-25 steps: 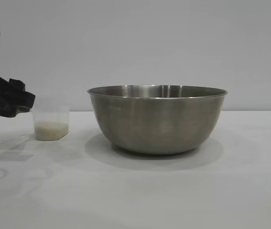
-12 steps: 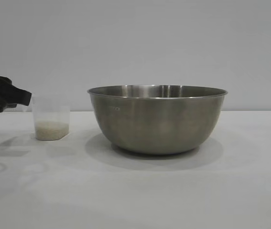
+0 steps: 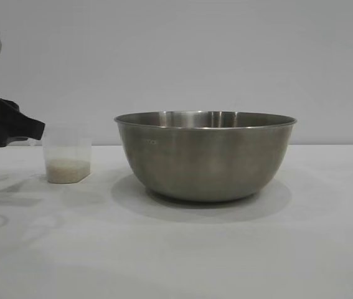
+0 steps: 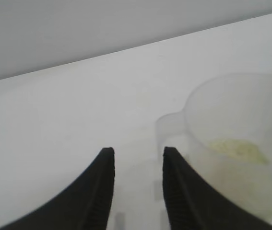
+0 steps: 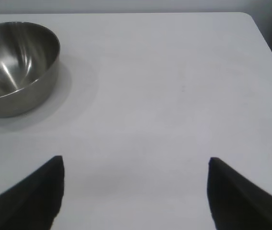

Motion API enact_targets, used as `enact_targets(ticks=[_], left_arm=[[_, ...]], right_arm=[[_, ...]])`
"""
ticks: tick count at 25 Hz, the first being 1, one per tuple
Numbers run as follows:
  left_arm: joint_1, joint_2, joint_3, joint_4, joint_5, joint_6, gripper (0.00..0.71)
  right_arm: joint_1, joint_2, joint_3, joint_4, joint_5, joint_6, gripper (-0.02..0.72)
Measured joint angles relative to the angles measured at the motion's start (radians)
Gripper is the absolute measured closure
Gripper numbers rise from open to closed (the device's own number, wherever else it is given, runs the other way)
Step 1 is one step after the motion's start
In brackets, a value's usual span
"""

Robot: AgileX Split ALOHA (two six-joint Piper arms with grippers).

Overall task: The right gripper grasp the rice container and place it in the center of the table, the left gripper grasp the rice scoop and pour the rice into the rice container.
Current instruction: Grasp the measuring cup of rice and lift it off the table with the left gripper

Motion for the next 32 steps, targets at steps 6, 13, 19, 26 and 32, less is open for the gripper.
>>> enact_targets(ticks=[6, 13, 19, 26, 32], left_arm=[[0.0, 0.011, 0.0, 0.033, 0.0, 0.0, 0.44], [0.0, 0.04, -0.032, 0.039, 0.0, 0.0, 0.44], [0.0, 0.047, -0.073, 0.033, 0.0, 0.0, 0.44], [0.0, 0.053, -0.08, 0.022, 0.0, 0.001, 0.44], [0.0, 0.067, -0.102, 0.026, 0.0, 0.006, 0.44]], right_arm=[[0.0, 0.0, 0.0, 0.0, 0.0, 0.0, 0.179], [0.0, 0.0, 0.0, 0.0, 0.0, 0.0, 0.179], [0.0, 0.0, 0.0, 0.0, 0.0, 0.0, 0.179], [0.0, 0.0, 0.0, 0.0, 0.0, 0.0, 0.179], [0.0, 0.0, 0.0, 0.0, 0.0, 0.0, 0.179]])
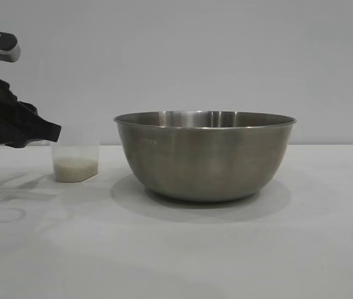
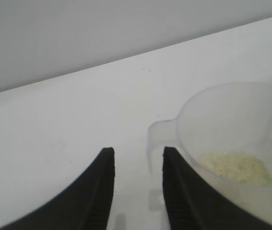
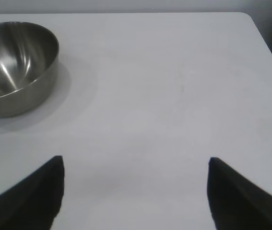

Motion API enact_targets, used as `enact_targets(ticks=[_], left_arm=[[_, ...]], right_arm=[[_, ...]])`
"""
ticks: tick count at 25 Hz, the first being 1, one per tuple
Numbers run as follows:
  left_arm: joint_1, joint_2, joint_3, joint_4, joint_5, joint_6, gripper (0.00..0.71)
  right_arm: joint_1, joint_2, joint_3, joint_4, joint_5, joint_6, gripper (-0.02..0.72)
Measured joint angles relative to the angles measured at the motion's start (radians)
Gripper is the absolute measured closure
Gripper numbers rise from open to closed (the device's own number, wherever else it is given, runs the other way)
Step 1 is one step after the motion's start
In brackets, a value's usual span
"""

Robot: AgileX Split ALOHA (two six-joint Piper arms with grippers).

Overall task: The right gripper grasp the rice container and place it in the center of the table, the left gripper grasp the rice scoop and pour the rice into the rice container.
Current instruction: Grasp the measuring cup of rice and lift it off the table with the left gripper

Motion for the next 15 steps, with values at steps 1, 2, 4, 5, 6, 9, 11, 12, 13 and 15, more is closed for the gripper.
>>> enact_targets(ticks=[1, 2, 4, 5, 6, 9, 11, 12, 13, 15], left_arm=[[0.0, 0.009, -0.009, 0.0, 0.0, 0.0, 0.44], [0.0, 0.02, -0.013, 0.002, 0.0, 0.0, 0.44], [0.001, 0.034, -0.024, 0.004, 0.0, 0.0, 0.44], [0.001, 0.038, -0.027, 0.006, 0.0, 0.0, 0.44], [0.001, 0.038, -0.028, 0.006, 0.0, 0.0, 0.44], [0.001, 0.042, -0.028, 0.006, 0.0, 0.0, 0.44], [0.001, 0.047, -0.038, 0.008, 0.0, 0.0, 0.44], [0.002, 0.053, -0.043, 0.008, 0.0, 0.0, 0.44], [0.002, 0.062, -0.052, 0.008, 0.0, 0.0, 0.44], [0.005, 0.078, -0.068, 0.012, 0.0, 0.0, 0.44]], right_arm=[[0.0, 0.0, 0.0, 0.0, 0.0, 0.0, 0.179], [0.0, 0.0, 0.0, 0.0, 0.0, 0.0, 0.179], [0.0, 0.0, 0.0, 0.0, 0.0, 0.0, 0.179], [0.0, 0.0, 0.0, 0.0, 0.0, 0.0, 0.179], [0.0, 0.0, 0.0, 0.0, 0.0, 0.0, 0.179], [0.0, 0.0, 0.0, 0.0, 0.0, 0.0, 0.179], [0.0, 0.0, 0.0, 0.0, 0.0, 0.0, 0.179], [0.0, 0.0, 0.0, 0.0, 0.0, 0.0, 0.179], [0.0, 0.0, 0.0, 0.0, 0.0, 0.0, 0.179], [0.0, 0.0, 0.0, 0.0, 0.0, 0.0, 0.179]])
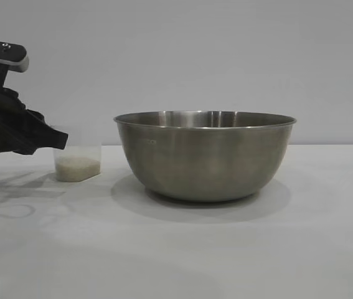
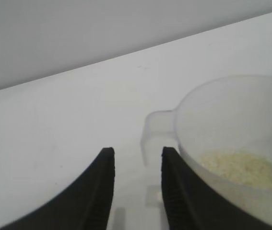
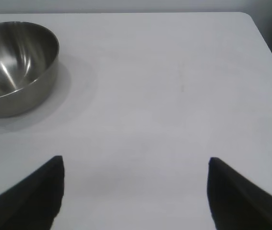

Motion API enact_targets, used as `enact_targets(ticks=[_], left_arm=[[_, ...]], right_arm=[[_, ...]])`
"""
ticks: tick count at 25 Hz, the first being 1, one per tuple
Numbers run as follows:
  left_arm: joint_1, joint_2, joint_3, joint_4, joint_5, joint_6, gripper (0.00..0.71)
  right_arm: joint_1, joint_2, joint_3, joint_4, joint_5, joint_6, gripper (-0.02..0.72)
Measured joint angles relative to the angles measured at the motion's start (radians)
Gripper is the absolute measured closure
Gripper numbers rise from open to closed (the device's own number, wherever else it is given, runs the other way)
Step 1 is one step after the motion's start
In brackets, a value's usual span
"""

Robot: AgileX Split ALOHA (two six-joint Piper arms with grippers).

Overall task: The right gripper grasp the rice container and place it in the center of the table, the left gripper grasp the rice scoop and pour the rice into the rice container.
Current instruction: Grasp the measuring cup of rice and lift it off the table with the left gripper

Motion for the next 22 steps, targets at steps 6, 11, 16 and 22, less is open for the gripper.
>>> enact_targets(ticks=[6, 11, 16, 22], left_arm=[[0.0, 0.018, -0.031, 0.003, 0.0, 0.0, 0.44], [0.0, 0.02, -0.048, 0.009, 0.0, 0.0, 0.44], [0.0, 0.042, -0.066, 0.014, -0.002, 0.0, 0.44], [0.001, 0.052, -0.068, 0.044, 0.001, 0.0, 0.565]], right_arm=[[0.0, 0.0, 0.0, 0.0, 0.0, 0.0, 0.179], [0.0, 0.0, 0.0, 0.0, 0.0, 0.0, 0.179], [0.0, 0.0, 0.0, 0.0, 0.0, 0.0, 0.179], [0.0, 0.0, 0.0, 0.0, 0.0, 0.0, 0.179]])
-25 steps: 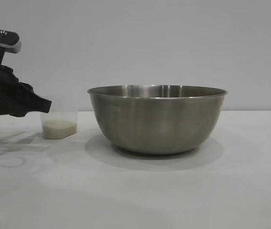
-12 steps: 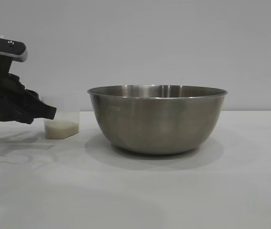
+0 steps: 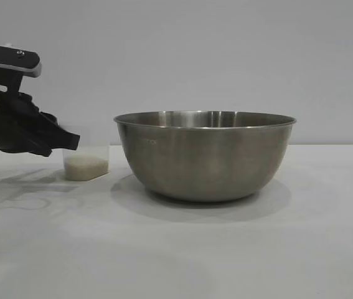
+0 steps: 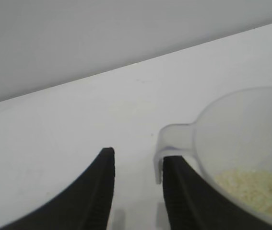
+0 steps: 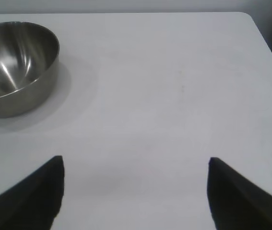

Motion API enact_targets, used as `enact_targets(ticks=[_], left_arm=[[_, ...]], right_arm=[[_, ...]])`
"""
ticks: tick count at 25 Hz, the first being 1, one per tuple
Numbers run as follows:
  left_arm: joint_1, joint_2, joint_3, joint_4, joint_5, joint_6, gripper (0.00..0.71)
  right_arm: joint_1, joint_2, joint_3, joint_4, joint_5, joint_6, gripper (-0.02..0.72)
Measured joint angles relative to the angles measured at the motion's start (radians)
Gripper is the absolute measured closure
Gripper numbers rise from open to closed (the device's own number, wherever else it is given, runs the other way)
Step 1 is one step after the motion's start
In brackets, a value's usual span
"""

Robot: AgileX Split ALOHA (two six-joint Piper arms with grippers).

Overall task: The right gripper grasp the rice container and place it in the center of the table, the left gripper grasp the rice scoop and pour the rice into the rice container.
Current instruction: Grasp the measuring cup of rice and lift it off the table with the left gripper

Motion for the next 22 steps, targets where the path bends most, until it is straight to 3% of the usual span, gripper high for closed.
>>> enact_targets(ticks=[2, 5, 6, 11, 12, 22], left_arm=[[0.0, 0.0, 0.0, 0.003, 0.0, 0.0, 0.63], [0.0, 0.0, 0.0, 0.01, 0.0, 0.0, 0.622], [0.0, 0.0, 0.0, 0.01, 0.0, 0.0, 0.665], [0.0, 0.0, 0.0, 0.01, 0.0, 0.0, 0.648], [0.0, 0.0, 0.0, 0.01, 0.0, 0.0, 0.71], [0.0, -0.007, 0.0, 0.019, 0.0, -0.002, 0.71]], right_arm=[[0.0, 0.0, 0.0, 0.0, 0.0, 0.0, 0.179], [0.0, 0.0, 0.0, 0.0, 0.0, 0.0, 0.179], [0.0, 0.0, 0.0, 0.0, 0.0, 0.0, 0.179], [0.0, 0.0, 0.0, 0.0, 0.0, 0.0, 0.179], [0.0, 0.0, 0.0, 0.0, 0.0, 0.0, 0.179], [0.0, 0.0, 0.0, 0.0, 0.0, 0.0, 0.179]])
